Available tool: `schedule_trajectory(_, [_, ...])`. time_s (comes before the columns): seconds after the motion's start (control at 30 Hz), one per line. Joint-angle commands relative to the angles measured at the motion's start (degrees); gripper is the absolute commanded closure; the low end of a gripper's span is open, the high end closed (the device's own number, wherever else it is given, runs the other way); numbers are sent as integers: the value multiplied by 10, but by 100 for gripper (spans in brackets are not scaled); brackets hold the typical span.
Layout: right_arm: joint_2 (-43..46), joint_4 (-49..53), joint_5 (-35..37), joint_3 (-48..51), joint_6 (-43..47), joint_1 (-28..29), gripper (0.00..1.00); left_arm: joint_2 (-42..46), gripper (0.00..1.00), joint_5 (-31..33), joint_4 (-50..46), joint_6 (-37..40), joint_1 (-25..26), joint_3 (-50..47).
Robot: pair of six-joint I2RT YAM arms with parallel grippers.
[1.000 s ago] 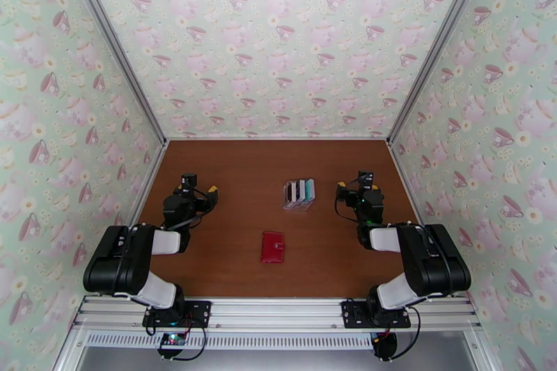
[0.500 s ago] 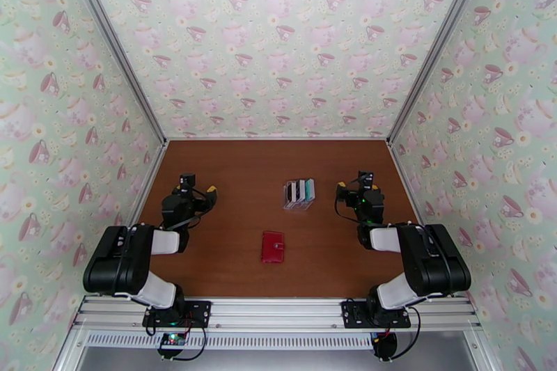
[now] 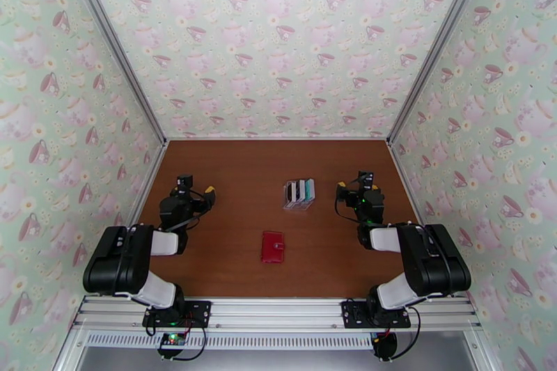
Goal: Put the credit cards into the card holder
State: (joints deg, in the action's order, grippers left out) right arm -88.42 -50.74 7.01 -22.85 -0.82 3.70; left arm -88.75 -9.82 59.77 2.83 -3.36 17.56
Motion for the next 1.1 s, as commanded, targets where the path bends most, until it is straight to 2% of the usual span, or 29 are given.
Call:
schedule_trajectory(0.0, [5,-7,0,5,-4,-2,0,23,0,29,18,-13,0,-16])
schedule_trajectory(0.13, [54,32,30,4,-13,-1,0,87,0,93,-9,-6,22,-33])
schedule_trajectory(0.23, [102,102,77,-11,-30,2,0,159,0,199,-70,15,67,-40])
schedule_trajectory(0.33, [135,178,125,-30,-66,4,0,250,0,300,-192,27,119,-18])
schedule_trajectory(0.47, [171,296,193,-68,-134,25,0,333,0,372,-294,-23,173,2])
schedule_trajectory(0.53, [184,416,248,-117,-190,41,0,362,0,396,-363,-65,197,24])
schedule_trajectory(0.6, [189,558,295,-178,-270,51,0,381,0,380,-438,-117,212,47])
schedule_trajectory(0.67, [197,632,307,-208,-283,72,0,387,0,353,-491,-164,223,67])
schedule_trajectory(0.7, [210,642,319,-206,-284,86,0,387,0,337,-505,-176,231,72])
schedule_trajectory(0.8, [258,648,293,-188,-274,134,0,385,0,268,-520,-207,250,78])
schedule_trajectory(0.9, [285,702,277,-196,-273,182,0,387,0,210,-525,-226,275,74])
schedule_trajectory(1.07, [307,762,257,-203,-266,295,0,382,0,132,-552,-267,299,64])
